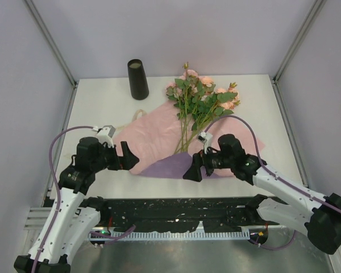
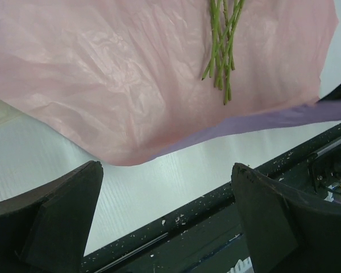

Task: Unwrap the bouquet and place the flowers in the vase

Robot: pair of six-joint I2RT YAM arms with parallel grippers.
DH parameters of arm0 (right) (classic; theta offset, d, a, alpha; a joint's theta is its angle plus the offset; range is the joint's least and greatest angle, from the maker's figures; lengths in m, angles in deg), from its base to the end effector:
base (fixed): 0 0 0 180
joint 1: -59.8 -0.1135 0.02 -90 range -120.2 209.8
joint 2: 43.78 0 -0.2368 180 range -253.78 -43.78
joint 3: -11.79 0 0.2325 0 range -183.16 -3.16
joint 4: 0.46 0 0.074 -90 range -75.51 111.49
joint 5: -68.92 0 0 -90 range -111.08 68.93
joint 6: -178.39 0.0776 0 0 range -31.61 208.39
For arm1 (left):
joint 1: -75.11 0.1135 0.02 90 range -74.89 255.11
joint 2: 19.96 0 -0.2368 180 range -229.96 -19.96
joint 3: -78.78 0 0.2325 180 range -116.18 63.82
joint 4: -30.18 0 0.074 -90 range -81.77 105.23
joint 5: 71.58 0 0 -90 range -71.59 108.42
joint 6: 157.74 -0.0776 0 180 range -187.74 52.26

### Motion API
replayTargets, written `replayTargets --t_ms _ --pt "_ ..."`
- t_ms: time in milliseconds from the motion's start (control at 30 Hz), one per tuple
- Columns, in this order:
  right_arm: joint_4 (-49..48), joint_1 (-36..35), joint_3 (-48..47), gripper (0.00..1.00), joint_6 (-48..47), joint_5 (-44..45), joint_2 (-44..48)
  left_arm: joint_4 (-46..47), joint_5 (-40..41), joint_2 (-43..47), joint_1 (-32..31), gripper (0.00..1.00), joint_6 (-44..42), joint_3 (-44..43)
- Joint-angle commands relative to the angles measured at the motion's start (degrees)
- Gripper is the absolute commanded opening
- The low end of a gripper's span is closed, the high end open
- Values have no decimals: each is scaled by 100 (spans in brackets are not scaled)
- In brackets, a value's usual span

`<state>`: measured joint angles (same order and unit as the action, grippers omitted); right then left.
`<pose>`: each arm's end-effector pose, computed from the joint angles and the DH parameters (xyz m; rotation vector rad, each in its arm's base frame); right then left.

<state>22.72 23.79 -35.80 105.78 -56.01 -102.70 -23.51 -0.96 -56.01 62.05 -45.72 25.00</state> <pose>0.1673 0.1765 0.1927 -0.7369 2.1761 1.1728 0.1590 -0.0633 0.2372 0.0195 2.2489 -0.7091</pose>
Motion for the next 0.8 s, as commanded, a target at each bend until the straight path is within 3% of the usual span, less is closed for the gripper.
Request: replayTargets --t_ms 0,200,333,400,633,767 --pt "109 -380 91 93 694 180 872 95 -321 -235 14 99 -66 -72" --pt "145 -512 548 93 1626 207 2049 191 -805 -631 -196 98 206 -388" --pt "-689 -512 987 93 2470 110 2936 752 -681 -789 -749 97 635 -187" --pt "-630 -521 988 93 2620 311 3070 1148 -655 -938 -1066 96 856 6" --pt "-173 -512 383 87 2349 1030 2596 1861 -514 -1431 -1629 93 1076 490" --pt "-32 -521 -66 85 2357 1839 2210 2106 -313 -1063 -1717 93 1313 1016"
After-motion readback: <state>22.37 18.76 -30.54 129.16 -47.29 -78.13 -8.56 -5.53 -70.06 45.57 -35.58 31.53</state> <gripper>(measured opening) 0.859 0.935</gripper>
